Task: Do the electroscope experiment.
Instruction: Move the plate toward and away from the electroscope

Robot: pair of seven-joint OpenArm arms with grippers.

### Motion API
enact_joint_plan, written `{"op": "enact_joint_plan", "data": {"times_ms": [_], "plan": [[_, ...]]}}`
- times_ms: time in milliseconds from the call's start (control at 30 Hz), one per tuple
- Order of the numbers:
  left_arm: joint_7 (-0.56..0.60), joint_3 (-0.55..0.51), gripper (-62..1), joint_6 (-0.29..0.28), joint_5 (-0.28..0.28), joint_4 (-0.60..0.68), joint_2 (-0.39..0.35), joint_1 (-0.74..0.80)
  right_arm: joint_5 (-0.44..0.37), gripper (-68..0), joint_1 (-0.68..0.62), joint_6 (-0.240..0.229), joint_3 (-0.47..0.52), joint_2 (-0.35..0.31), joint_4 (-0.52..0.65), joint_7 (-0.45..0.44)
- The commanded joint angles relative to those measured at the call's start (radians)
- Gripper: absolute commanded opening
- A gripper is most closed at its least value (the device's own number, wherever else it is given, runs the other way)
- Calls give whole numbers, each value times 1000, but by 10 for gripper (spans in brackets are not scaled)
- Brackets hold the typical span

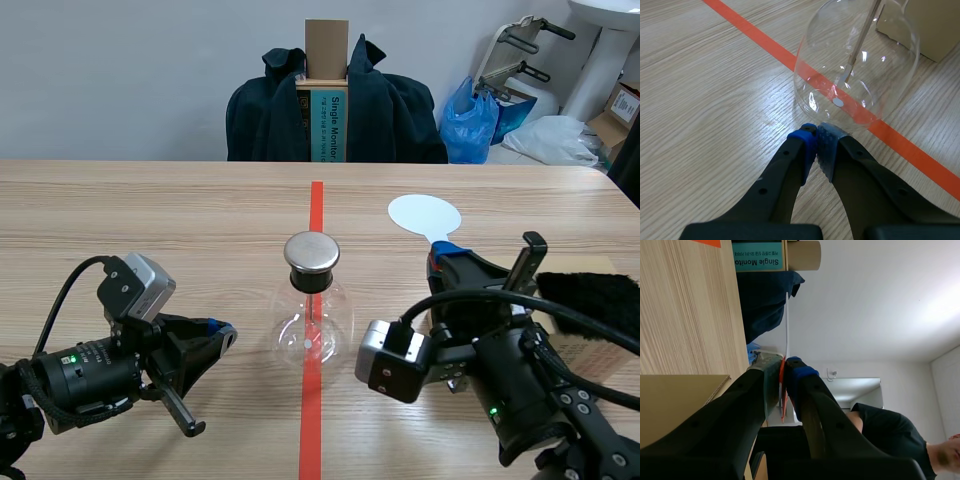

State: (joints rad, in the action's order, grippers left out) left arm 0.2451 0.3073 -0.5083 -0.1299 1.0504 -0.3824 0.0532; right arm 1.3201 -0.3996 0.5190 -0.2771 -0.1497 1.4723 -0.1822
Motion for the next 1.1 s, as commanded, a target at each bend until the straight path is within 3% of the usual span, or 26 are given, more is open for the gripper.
{"op": "enact_joint_plan", "data": {"times_ms": [0, 200, 700, 1067], "plan": [[21, -3, -591, -2, -7, 22, 6, -1, -2, -669, 3, 15, 4, -8, 10, -3], [21, -3, -591, -2, -7, 22, 6, -1, -2, -669, 3, 15, 4, -8, 10, -77], [21, -3, -591, -2, -7, 22, 6, -1, -2, -669, 3, 42, 3, -8, 10, -384], [21, -3, -591, -2, -7, 22, 6, -1, -2, -669, 3, 41, 3, -8, 10, -507]]}}
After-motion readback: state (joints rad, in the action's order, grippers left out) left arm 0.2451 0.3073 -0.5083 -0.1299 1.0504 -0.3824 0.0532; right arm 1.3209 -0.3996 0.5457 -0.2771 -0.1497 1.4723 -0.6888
